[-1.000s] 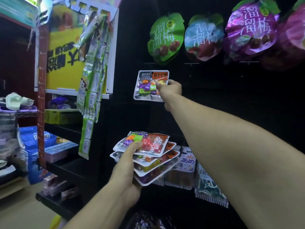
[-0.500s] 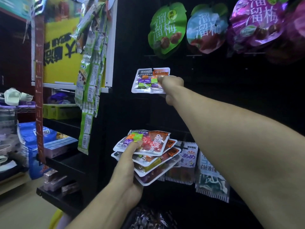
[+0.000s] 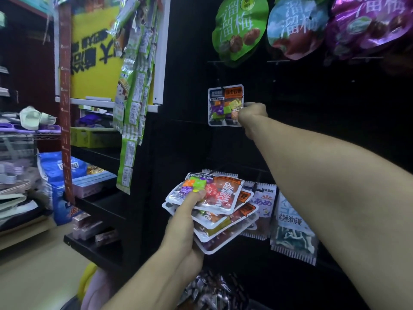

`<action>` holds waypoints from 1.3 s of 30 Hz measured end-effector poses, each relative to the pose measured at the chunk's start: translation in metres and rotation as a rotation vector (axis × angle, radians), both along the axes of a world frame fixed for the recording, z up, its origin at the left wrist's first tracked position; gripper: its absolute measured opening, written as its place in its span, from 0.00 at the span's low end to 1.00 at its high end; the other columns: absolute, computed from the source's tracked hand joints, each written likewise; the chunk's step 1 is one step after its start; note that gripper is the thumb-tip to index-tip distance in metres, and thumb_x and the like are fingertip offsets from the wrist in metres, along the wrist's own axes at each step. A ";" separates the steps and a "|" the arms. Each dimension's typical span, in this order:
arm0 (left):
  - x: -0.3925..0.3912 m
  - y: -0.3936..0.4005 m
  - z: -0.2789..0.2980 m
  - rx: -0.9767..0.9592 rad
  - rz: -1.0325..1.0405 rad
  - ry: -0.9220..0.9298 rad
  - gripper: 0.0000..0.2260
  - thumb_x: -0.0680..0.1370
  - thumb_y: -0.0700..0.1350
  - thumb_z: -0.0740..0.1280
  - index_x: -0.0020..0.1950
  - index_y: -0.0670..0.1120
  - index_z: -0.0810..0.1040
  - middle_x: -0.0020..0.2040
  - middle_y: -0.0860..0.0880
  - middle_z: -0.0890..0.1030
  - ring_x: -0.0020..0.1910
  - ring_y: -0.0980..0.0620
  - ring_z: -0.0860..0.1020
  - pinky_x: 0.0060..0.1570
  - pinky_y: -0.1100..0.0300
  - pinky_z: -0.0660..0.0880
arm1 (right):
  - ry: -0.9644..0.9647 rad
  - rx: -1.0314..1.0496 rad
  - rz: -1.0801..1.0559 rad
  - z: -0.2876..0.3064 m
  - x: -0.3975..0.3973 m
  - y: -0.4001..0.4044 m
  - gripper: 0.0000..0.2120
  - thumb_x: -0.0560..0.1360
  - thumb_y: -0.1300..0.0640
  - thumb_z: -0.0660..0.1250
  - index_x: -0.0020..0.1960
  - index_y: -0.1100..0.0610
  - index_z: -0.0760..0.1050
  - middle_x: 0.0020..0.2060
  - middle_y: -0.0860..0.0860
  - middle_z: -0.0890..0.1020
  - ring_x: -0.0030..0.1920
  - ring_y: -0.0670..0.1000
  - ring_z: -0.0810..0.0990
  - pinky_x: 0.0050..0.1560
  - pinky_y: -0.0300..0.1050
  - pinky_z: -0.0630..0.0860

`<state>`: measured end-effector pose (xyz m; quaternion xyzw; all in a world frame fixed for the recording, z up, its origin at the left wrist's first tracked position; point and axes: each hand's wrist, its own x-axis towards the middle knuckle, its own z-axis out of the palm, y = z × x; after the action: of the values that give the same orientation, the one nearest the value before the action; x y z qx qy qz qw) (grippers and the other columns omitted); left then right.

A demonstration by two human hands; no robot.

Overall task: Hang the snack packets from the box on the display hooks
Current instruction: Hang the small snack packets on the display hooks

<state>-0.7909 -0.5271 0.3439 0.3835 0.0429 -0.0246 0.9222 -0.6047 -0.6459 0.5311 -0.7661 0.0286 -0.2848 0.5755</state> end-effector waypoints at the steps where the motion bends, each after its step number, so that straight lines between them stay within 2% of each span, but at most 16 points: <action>1: 0.000 0.000 -0.001 0.000 -0.003 -0.010 0.14 0.78 0.49 0.73 0.59 0.43 0.85 0.51 0.39 0.89 0.42 0.39 0.88 0.43 0.47 0.85 | -0.006 -0.055 -0.004 -0.002 -0.007 -0.003 0.17 0.83 0.65 0.63 0.71 0.60 0.76 0.64 0.57 0.82 0.62 0.55 0.82 0.61 0.46 0.80; 4: -0.009 -0.002 -0.004 0.008 0.014 -0.008 0.15 0.77 0.49 0.74 0.61 0.43 0.84 0.52 0.39 0.89 0.46 0.38 0.87 0.51 0.43 0.85 | -0.048 -0.219 0.039 -0.017 -0.047 -0.013 0.24 0.80 0.58 0.72 0.75 0.56 0.71 0.69 0.54 0.78 0.64 0.53 0.79 0.58 0.45 0.76; 7: -0.023 -0.007 -0.010 0.022 0.025 -0.003 0.20 0.77 0.49 0.75 0.66 0.43 0.82 0.54 0.39 0.89 0.45 0.39 0.88 0.42 0.45 0.86 | 0.035 -0.394 0.240 -0.047 -0.100 -0.024 0.15 0.78 0.47 0.75 0.60 0.53 0.81 0.59 0.50 0.83 0.58 0.51 0.81 0.55 0.46 0.75; 10: -0.038 -0.013 -0.018 0.006 0.060 0.008 0.22 0.76 0.48 0.76 0.68 0.43 0.82 0.55 0.39 0.88 0.47 0.38 0.88 0.39 0.47 0.85 | 0.325 -0.613 0.413 -0.075 -0.156 -0.042 0.27 0.71 0.31 0.74 0.58 0.51 0.81 0.54 0.46 0.83 0.55 0.49 0.82 0.54 0.48 0.78; 13: -0.054 -0.021 -0.025 -0.006 0.086 0.017 0.24 0.74 0.50 0.77 0.68 0.43 0.82 0.57 0.38 0.88 0.52 0.36 0.88 0.44 0.44 0.85 | 0.569 -0.682 0.512 -0.103 -0.188 -0.064 0.45 0.60 0.24 0.77 0.61 0.60 0.79 0.45 0.50 0.82 0.42 0.53 0.80 0.43 0.48 0.74; 14: -0.060 -0.025 -0.026 -0.004 0.087 0.027 0.24 0.73 0.50 0.77 0.67 0.43 0.82 0.57 0.37 0.88 0.53 0.35 0.87 0.44 0.44 0.85 | 0.613 -0.660 0.541 -0.111 -0.194 -0.069 0.45 0.60 0.27 0.80 0.60 0.61 0.79 0.40 0.51 0.81 0.37 0.54 0.76 0.41 0.48 0.71; 15: -0.066 -0.029 -0.027 -0.001 0.082 0.037 0.25 0.73 0.51 0.78 0.67 0.43 0.83 0.58 0.37 0.87 0.54 0.35 0.87 0.44 0.44 0.86 | 0.629 -0.609 0.559 -0.118 -0.201 -0.073 0.38 0.62 0.32 0.81 0.57 0.60 0.80 0.37 0.50 0.82 0.34 0.52 0.76 0.39 0.45 0.71; 17: -0.076 -0.036 -0.028 -0.001 0.053 0.044 0.29 0.70 0.53 0.80 0.68 0.43 0.82 0.59 0.37 0.87 0.56 0.35 0.87 0.47 0.42 0.86 | 0.625 -0.458 0.558 -0.128 -0.206 -0.081 0.28 0.66 0.43 0.83 0.58 0.57 0.80 0.43 0.49 0.87 0.36 0.47 0.82 0.37 0.42 0.76; 20: -0.085 -0.042 -0.027 -0.024 0.020 0.037 0.31 0.70 0.52 0.80 0.70 0.42 0.81 0.61 0.36 0.86 0.59 0.35 0.86 0.56 0.37 0.84 | 0.623 -0.226 0.554 -0.135 -0.207 -0.088 0.30 0.67 0.54 0.84 0.64 0.59 0.76 0.52 0.55 0.88 0.46 0.54 0.89 0.42 0.48 0.85; 22: -0.089 -0.044 -0.025 -0.031 -0.003 0.033 0.28 0.71 0.48 0.78 0.70 0.41 0.81 0.60 0.35 0.86 0.57 0.34 0.86 0.49 0.39 0.85 | 0.564 -0.093 0.497 -0.136 -0.206 -0.090 0.29 0.68 0.59 0.84 0.64 0.59 0.76 0.53 0.58 0.88 0.50 0.58 0.89 0.45 0.52 0.87; 24: -0.092 -0.044 -0.022 -0.031 -0.006 0.054 0.27 0.71 0.45 0.77 0.69 0.39 0.81 0.59 0.34 0.86 0.56 0.34 0.86 0.43 0.40 0.86 | 0.447 0.025 0.426 -0.132 -0.206 -0.090 0.24 0.69 0.65 0.82 0.60 0.57 0.76 0.50 0.58 0.88 0.45 0.57 0.89 0.38 0.51 0.86; 27: -0.093 -0.044 -0.022 -0.023 -0.001 0.063 0.31 0.68 0.45 0.80 0.70 0.38 0.80 0.61 0.32 0.85 0.60 0.30 0.84 0.58 0.31 0.81 | 0.267 0.084 0.350 -0.122 -0.201 -0.086 0.23 0.70 0.70 0.80 0.60 0.55 0.77 0.50 0.56 0.88 0.49 0.56 0.89 0.51 0.57 0.86; 30: -0.090 -0.043 -0.020 -0.029 -0.014 0.071 0.35 0.65 0.46 0.82 0.70 0.38 0.80 0.62 0.32 0.84 0.61 0.30 0.84 0.63 0.29 0.78 | 0.160 0.118 0.380 -0.106 -0.196 -0.079 0.17 0.75 0.71 0.75 0.59 0.57 0.80 0.51 0.56 0.88 0.50 0.56 0.89 0.52 0.54 0.86; 32: -0.088 -0.042 -0.014 -0.025 -0.025 0.098 0.33 0.66 0.47 0.81 0.69 0.38 0.81 0.60 0.33 0.85 0.59 0.31 0.85 0.58 0.33 0.82 | 0.093 0.101 0.383 -0.095 -0.189 -0.072 0.11 0.77 0.71 0.72 0.53 0.56 0.82 0.50 0.57 0.88 0.52 0.56 0.88 0.53 0.53 0.86; 36: -0.077 -0.038 -0.003 -0.037 -0.043 0.092 0.27 0.67 0.46 0.79 0.64 0.39 0.84 0.54 0.35 0.88 0.47 0.36 0.88 0.34 0.46 0.85 | -0.019 0.070 0.367 -0.070 -0.162 -0.057 0.12 0.80 0.69 0.70 0.47 0.52 0.80 0.47 0.52 0.87 0.50 0.52 0.88 0.50 0.47 0.86; 39: -0.065 -0.032 0.005 -0.042 -0.054 0.061 0.23 0.70 0.46 0.79 0.62 0.38 0.85 0.52 0.35 0.88 0.41 0.38 0.88 0.31 0.48 0.84 | -0.089 0.087 0.372 -0.051 -0.133 -0.043 0.10 0.80 0.67 0.71 0.49 0.52 0.80 0.49 0.52 0.87 0.51 0.52 0.88 0.52 0.47 0.86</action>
<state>-0.8557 -0.5587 0.3484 0.3642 0.0602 -0.0620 0.9273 -0.7374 -0.6891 0.4805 -0.7192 -0.1266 -0.2054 0.6515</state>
